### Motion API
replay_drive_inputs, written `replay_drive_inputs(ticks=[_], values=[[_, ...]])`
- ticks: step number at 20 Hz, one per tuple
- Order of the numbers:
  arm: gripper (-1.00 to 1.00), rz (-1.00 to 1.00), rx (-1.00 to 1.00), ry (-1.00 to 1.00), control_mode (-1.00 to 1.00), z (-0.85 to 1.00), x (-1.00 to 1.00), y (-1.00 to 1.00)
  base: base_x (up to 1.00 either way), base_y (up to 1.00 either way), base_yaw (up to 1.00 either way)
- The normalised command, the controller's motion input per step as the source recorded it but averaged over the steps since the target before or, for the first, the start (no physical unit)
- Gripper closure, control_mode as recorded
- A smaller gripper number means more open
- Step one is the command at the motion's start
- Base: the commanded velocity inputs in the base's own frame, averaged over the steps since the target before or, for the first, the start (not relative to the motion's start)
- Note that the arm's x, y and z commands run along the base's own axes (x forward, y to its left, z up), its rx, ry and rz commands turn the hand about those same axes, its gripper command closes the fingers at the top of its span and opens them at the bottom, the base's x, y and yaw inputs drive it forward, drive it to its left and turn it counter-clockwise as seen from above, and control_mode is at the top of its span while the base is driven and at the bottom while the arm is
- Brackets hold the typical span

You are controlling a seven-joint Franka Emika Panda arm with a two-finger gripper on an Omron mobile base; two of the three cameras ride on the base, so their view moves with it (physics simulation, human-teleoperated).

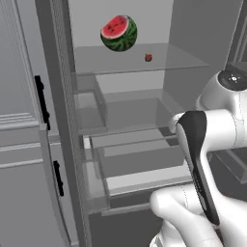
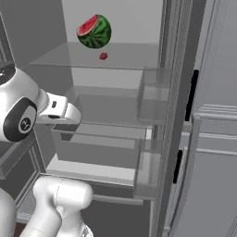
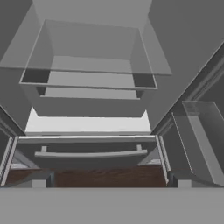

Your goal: Take the strawberry from the fridge and place it on top of the pancake, located on the dining counter.

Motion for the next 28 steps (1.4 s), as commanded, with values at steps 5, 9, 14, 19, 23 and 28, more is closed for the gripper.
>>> replay_drive_inputs(ticks=[5,9,14,19,23,28], values=[[-1.00,0.00,0.00,0.00,1.00,0.00,0.00,0.00,0.66,0.02,-0.02],[-1.00,0.00,0.00,0.00,1.00,0.00,0.00,0.00,0.55,0.00,-0.01],[-1.00,0.00,0.00,0.00,1.00,0.00,0.00,0.00,0.41,0.00,-0.01],[-1.00,0.00,0.00,0.00,1.00,0.00,0.00,0.00,0.38,0.00,-0.01],[-1.00,0.00,0.00,0.00,1.00,0.00,0.00,0.00,0.25,0.00,-0.01],[-1.00,0.00,0.00,-0.02,-1.00,0.02,0.17,0.00,0.03,0.00,0.00]])
